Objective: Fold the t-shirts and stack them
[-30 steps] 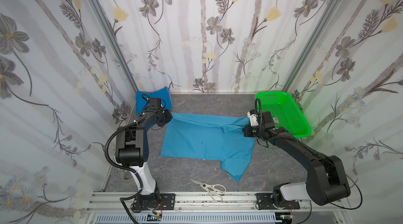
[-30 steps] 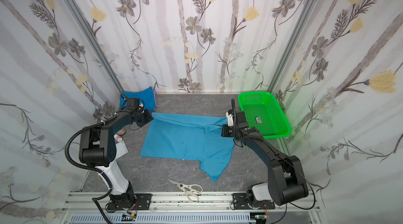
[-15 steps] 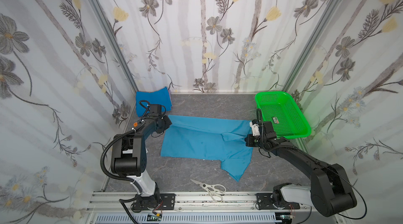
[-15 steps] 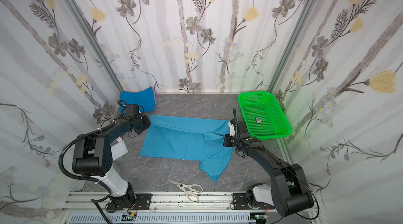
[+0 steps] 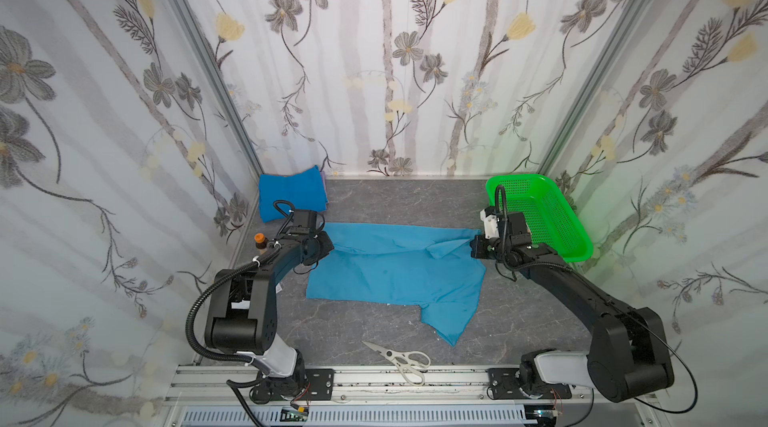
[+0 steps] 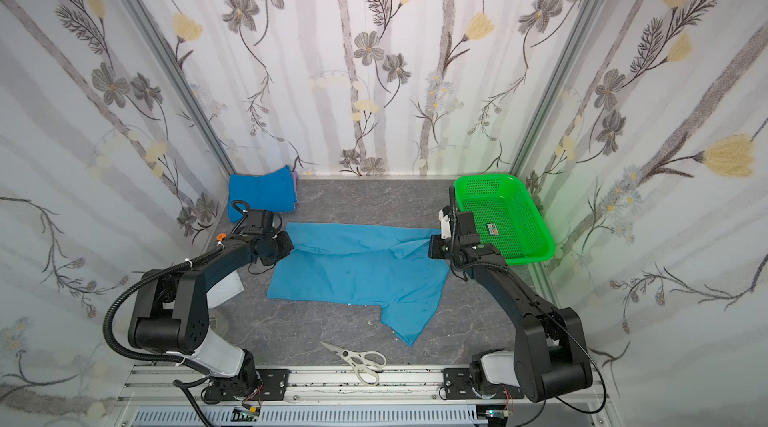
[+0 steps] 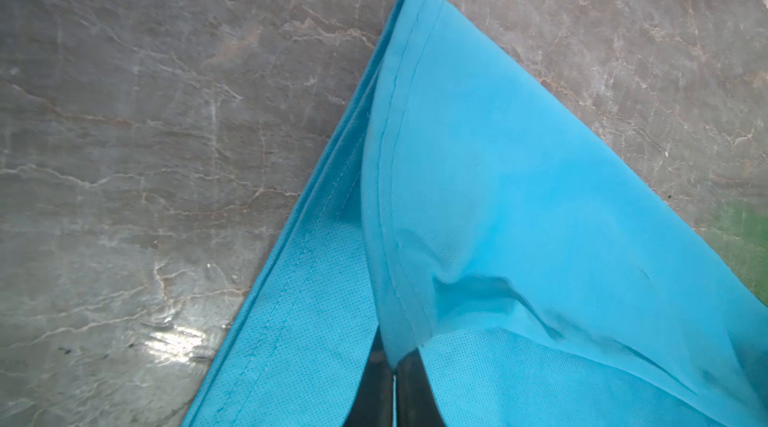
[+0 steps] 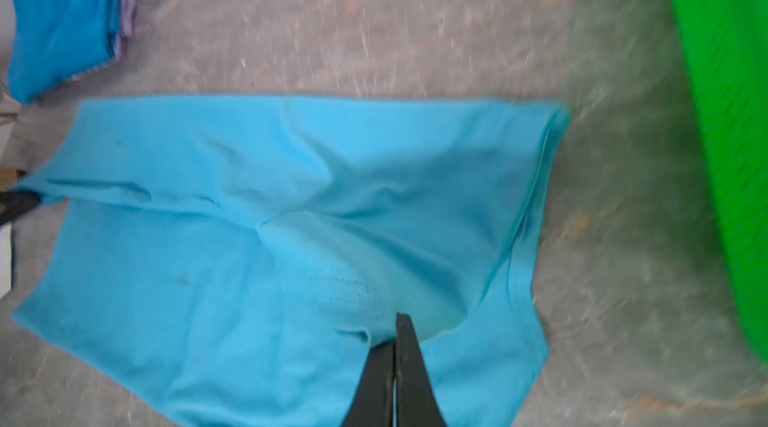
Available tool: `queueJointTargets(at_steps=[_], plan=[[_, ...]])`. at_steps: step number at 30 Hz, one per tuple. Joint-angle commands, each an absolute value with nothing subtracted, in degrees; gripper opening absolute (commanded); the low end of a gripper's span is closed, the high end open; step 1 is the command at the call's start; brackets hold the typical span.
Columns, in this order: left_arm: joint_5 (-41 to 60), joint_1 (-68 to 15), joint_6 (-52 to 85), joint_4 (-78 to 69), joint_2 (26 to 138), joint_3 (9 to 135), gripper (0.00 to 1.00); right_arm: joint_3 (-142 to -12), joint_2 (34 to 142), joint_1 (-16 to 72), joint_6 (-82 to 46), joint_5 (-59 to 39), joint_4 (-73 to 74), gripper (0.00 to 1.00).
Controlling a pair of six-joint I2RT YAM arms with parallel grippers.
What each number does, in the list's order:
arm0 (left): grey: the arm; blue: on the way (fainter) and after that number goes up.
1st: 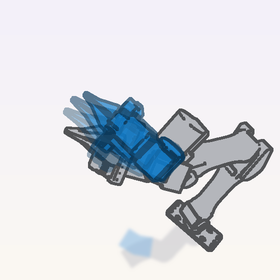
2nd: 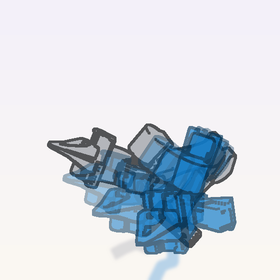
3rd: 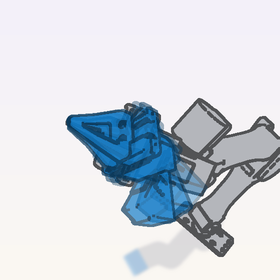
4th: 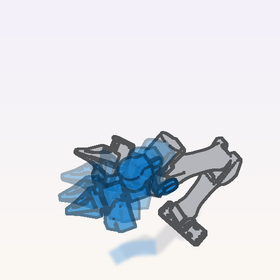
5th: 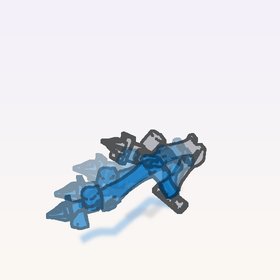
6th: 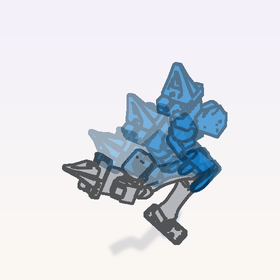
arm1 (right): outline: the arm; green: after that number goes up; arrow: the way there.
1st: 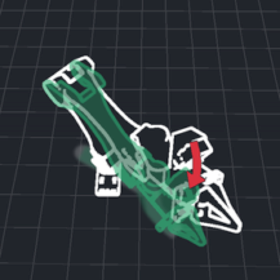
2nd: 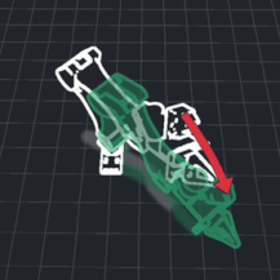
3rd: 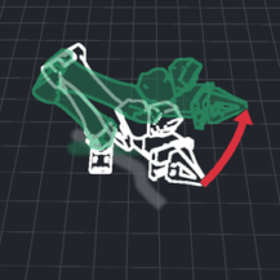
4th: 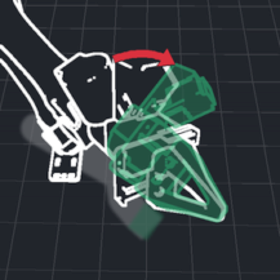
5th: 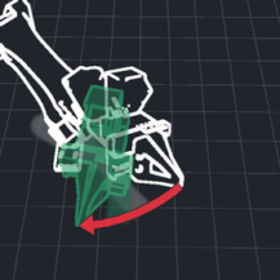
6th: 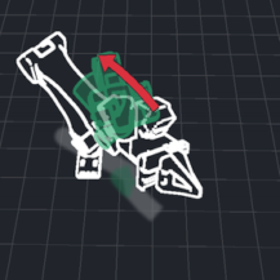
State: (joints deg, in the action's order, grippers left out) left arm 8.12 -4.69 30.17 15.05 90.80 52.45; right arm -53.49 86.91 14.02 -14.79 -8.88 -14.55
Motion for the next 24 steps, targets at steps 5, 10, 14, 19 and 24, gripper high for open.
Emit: queueJointTargets(at_steps=[5, 10, 14, 19, 24], plan=[[4.8, -4.5, 29.8, 15.8, 89.5, 52.3, 0.0, -52.2, 87.9, 15.2, -13.5, -8.8, -13.4, 0.0], [5.2, -4.5, 29.9, 15.9, 90.2, 52.5, 0.0, -39.7, 79.8, 18.0, -17.4, -8.0, -10.4, 0.0], [5.5, -4.6, 30.2, 15.4, 90.3, 52.0, 0.0, -34.5, 75.8, 18.5, -19.1, -7.5, -10.1, 0.0], [6.5, -4.7, 30.3, 15.1, 90.4, 51.3, 0.0, -33.7, 77.8, 18.5, -19.0, -7.5, -9.4, 0.0], [5.1, -4.7, 30.4, 16.1, 89.6, 50.9, 0.0, -34.6, 79.3, 18.4, -19.3, -7.7, -8.6, 0.0]])
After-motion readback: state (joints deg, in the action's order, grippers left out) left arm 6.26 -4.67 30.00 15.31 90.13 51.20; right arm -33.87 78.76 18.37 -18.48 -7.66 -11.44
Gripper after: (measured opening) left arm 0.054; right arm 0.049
